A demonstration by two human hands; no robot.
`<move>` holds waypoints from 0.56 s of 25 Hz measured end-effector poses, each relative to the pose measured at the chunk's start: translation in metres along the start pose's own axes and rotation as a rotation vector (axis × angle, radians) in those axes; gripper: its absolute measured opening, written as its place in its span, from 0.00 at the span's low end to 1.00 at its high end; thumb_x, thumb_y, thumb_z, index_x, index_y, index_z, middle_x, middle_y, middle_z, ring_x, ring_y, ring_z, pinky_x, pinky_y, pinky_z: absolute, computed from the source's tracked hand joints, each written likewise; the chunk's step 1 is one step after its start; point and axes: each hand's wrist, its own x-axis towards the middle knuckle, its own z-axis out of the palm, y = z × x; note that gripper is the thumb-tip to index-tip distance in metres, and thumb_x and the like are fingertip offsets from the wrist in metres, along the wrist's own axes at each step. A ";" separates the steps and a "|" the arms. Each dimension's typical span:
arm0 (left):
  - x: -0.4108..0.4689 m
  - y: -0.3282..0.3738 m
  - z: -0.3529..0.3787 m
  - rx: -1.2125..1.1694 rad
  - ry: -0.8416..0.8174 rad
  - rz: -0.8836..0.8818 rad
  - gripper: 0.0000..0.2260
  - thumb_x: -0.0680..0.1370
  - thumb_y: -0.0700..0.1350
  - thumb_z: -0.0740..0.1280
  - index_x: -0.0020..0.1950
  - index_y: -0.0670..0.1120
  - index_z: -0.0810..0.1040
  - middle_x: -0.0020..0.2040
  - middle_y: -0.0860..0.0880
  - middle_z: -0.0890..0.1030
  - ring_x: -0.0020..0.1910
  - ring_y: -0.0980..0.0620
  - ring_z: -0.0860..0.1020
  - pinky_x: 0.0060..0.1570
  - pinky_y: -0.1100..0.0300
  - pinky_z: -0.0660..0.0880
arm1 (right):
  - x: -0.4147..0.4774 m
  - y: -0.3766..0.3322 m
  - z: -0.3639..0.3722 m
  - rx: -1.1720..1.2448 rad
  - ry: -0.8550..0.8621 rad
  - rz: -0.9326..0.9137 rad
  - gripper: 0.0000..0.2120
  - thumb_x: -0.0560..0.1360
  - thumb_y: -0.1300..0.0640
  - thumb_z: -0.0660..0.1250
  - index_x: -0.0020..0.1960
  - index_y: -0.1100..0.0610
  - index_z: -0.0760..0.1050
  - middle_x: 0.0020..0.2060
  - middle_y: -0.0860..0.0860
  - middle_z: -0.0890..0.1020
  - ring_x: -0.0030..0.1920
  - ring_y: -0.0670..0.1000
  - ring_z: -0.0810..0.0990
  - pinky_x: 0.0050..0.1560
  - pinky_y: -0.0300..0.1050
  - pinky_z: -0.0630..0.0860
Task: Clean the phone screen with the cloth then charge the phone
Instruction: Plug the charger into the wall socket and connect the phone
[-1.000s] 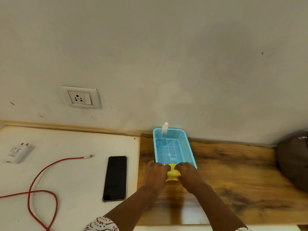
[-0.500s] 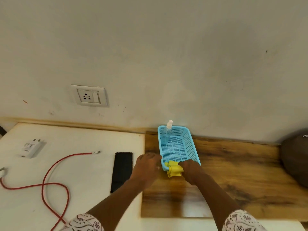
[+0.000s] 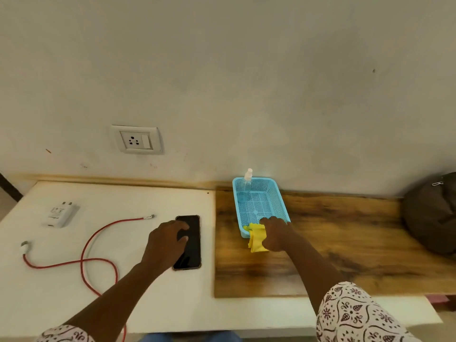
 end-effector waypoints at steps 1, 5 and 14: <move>-0.002 -0.007 -0.005 -0.002 0.014 -0.025 0.12 0.76 0.42 0.66 0.59 0.47 0.76 0.60 0.49 0.79 0.61 0.49 0.74 0.61 0.58 0.66 | -0.003 -0.005 -0.007 0.036 0.038 0.012 0.27 0.72 0.57 0.65 0.70 0.54 0.63 0.66 0.55 0.71 0.67 0.57 0.69 0.69 0.58 0.65; -0.011 -0.039 -0.024 0.027 0.081 -0.146 0.11 0.75 0.42 0.67 0.57 0.46 0.78 0.59 0.45 0.79 0.60 0.43 0.75 0.61 0.51 0.68 | -0.010 -0.040 -0.033 0.243 0.354 -0.024 0.21 0.72 0.60 0.66 0.65 0.59 0.69 0.62 0.58 0.74 0.61 0.58 0.73 0.62 0.54 0.72; -0.024 -0.116 -0.060 0.118 0.216 -0.461 0.19 0.72 0.39 0.69 0.62 0.41 0.72 0.61 0.36 0.75 0.60 0.35 0.72 0.55 0.42 0.71 | 0.001 -0.164 -0.011 0.490 0.299 -0.392 0.14 0.75 0.63 0.60 0.59 0.57 0.74 0.60 0.55 0.75 0.60 0.54 0.74 0.55 0.40 0.69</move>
